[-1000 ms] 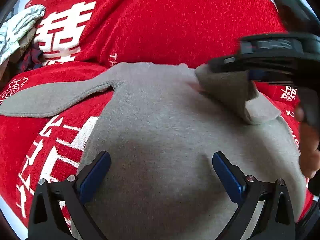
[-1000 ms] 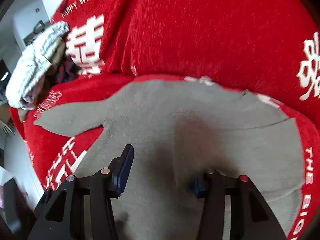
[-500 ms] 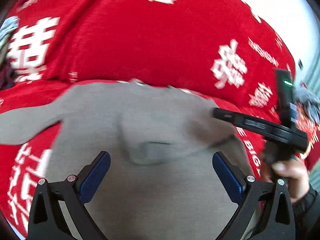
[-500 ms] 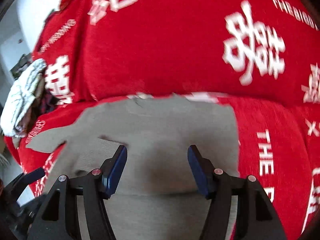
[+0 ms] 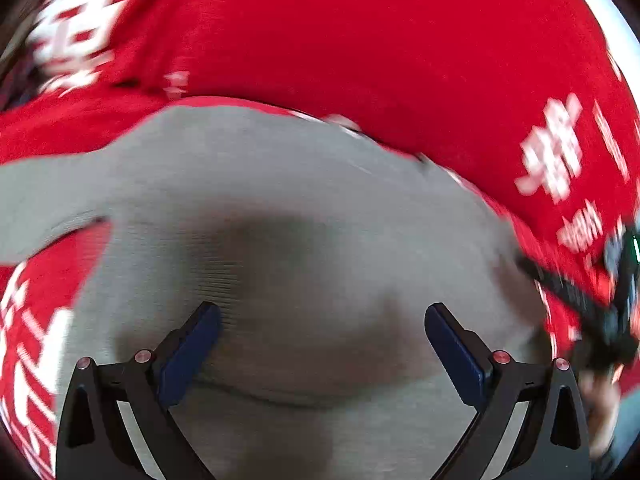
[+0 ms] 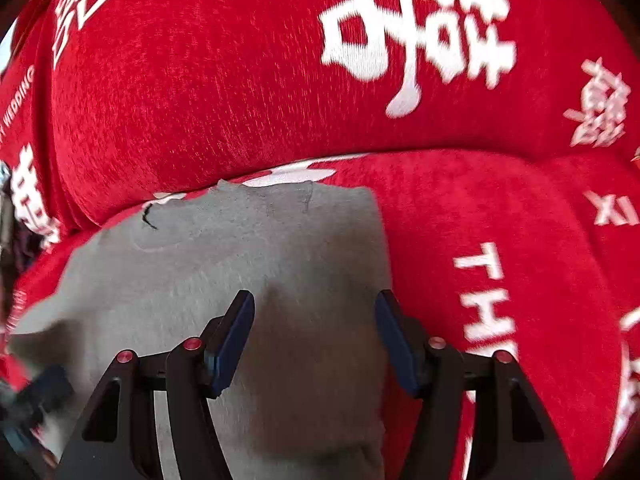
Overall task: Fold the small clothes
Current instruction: 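Move the left gripper toward the other sleeve cuff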
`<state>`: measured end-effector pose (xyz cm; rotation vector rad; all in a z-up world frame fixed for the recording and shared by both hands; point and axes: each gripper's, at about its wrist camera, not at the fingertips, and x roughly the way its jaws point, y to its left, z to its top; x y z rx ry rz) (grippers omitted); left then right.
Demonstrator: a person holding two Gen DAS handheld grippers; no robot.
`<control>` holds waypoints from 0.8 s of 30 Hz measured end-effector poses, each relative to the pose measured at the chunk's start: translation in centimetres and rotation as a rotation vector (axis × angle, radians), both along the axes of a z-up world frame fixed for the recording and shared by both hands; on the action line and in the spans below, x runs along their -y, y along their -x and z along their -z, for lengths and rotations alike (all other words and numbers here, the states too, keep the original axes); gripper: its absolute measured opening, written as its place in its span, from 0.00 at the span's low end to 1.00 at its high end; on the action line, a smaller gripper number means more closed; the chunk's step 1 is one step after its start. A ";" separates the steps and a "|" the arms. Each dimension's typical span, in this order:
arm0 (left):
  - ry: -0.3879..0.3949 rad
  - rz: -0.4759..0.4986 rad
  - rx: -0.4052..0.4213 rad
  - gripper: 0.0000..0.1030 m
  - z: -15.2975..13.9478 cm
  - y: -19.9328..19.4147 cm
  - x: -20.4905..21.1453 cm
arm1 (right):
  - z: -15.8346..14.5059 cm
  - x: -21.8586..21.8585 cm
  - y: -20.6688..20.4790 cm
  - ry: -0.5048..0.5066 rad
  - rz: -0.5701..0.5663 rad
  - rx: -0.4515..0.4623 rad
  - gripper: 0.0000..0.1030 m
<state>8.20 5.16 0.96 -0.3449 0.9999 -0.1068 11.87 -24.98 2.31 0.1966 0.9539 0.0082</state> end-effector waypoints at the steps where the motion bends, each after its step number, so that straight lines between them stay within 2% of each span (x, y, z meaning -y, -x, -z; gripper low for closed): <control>1: 0.005 -0.036 0.008 0.99 -0.3 0.3 -0.9 | -0.1 -0.9 0.7 0.004 -0.019 0.011 0.65; 5: -0.001 -0.040 0.026 0.99 -0.7 1.7 -0.6 | 0.8 -3.4 1.9 0.077 -0.070 0.020 0.65; 7: -0.047 0.026 0.037 0.99 -0.7 2.1 1.5 | 1.0 -3.5 1.8 0.094 -0.073 0.012 0.65; 10: -0.123 0.097 0.037 0.99 -0.4 2.0 4.5 | 1.7 -2.8 1.4 0.062 -0.079 -0.006 0.67; 13: -0.220 0.083 -0.026 0.99 1.4 1.1 5.3 | 1.8 -2.8 1.4 0.055 -0.082 0.000 0.68; 16: -0.299 0.106 -0.003 0.99 1.0 2.0 5.6 | 1.9 -3.1 1.4 0.070 -0.087 0.002 0.69; 20: -0.307 0.050 0.069 0.99 -1.4 4.2 2.6 | 2.0 -3.6 1.5 0.085 -0.090 0.002 0.70; 24: -0.321 -0.142 0.067 0.99 -2.0 5.9 -5.5 | 2.0 -3.7 1.5 0.089 -0.090 0.002 0.70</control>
